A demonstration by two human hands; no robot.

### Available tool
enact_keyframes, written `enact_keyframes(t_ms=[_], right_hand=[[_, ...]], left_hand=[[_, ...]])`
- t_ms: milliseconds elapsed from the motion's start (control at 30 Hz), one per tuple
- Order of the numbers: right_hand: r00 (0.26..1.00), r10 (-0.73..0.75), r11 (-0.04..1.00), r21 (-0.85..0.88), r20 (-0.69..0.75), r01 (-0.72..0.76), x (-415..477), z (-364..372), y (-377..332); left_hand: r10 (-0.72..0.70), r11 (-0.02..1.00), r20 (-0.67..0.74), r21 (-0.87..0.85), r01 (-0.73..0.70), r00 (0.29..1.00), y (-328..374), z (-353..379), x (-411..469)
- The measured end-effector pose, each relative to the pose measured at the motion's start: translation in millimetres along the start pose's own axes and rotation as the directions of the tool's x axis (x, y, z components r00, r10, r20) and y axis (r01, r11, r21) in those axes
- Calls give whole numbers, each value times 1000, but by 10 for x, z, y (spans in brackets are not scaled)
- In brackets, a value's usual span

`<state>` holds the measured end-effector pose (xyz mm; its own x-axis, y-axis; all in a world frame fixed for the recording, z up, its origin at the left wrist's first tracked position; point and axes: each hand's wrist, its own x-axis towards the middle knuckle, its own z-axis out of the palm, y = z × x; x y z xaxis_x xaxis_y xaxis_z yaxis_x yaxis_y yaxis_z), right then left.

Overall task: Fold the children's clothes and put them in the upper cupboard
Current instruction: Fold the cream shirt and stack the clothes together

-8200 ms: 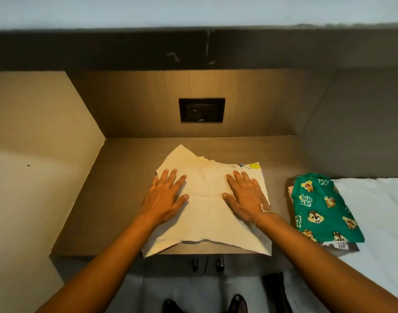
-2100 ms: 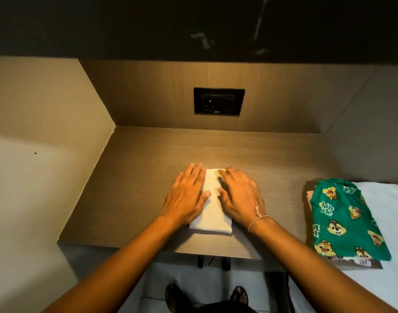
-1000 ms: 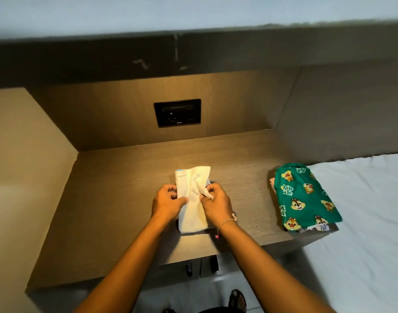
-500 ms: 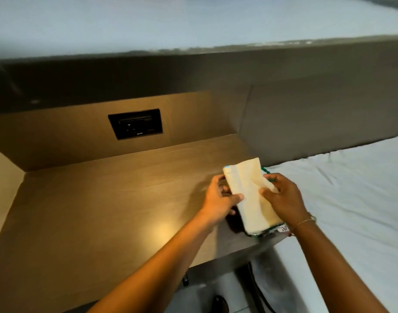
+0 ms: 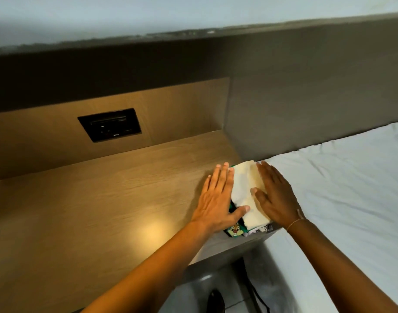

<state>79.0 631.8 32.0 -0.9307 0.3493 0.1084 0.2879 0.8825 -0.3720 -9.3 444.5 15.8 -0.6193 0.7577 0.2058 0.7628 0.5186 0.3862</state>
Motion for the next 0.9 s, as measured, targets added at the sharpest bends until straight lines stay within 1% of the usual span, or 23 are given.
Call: enact_keyframes(t_ms=[33, 67, 100, 133, 200, 300, 333, 400, 467, 500, 600, 733, 900], right_hand=[[994, -48, 998, -33, 102, 52, -3, 33, 17], [978, -61, 996, -45, 198, 71, -18, 92, 29], [962, -50, 998, -25, 267, 59, -29, 151, 40], [952, -33, 999, 13, 304, 30, -33, 196, 43], [950, -15, 999, 45, 311, 1, -23, 243, 35], [952, 3, 996, 82, 307, -29, -21, 222, -6], [956, 15, 989, 138, 292, -57, -32, 202, -31], [973, 78, 955, 265, 217, -135, -80, 177, -71], [974, 129, 935, 304, 185, -182, -126, 187, -132], [972, 134, 935, 301, 191, -188, -148, 214, -173], [975, 94, 949, 277, 200, -149, -192, 351, -370], [974, 9, 930, 357, 227, -92, -140, 556, -816], [960, -128, 940, 338, 247, 38, -123, 941, -1637]], left_hand=[[45, 999, 68, 22, -47, 997, -24, 33, 5], [60, 997, 133, 41, -66, 989, -48, 69, 15], [60, 996, 188, 54, -71, 980, -77, 101, 30], [53, 996, 230, 61, -69, 972, -105, 121, 50], [49, 994, 272, 81, -74, 961, -139, 122, 95], [55, 990, 284, 107, -89, 957, -153, 62, 133], [39, 994, 272, 90, -65, 962, -153, 49, 123], [-42, 999, 233, -5, 44, 972, -143, 31, 73], [-124, 985, 245, -87, 149, 961, -132, 32, 6], [-146, 980, 266, -95, 177, 953, -133, 40, -29], [-192, 973, 292, -66, 220, 937, -242, 30, -190], [-217, 973, 215, -25, 228, 952, -664, -141, -549], [-308, 951, 164, 57, 303, 937, -1297, -525, -1181]])
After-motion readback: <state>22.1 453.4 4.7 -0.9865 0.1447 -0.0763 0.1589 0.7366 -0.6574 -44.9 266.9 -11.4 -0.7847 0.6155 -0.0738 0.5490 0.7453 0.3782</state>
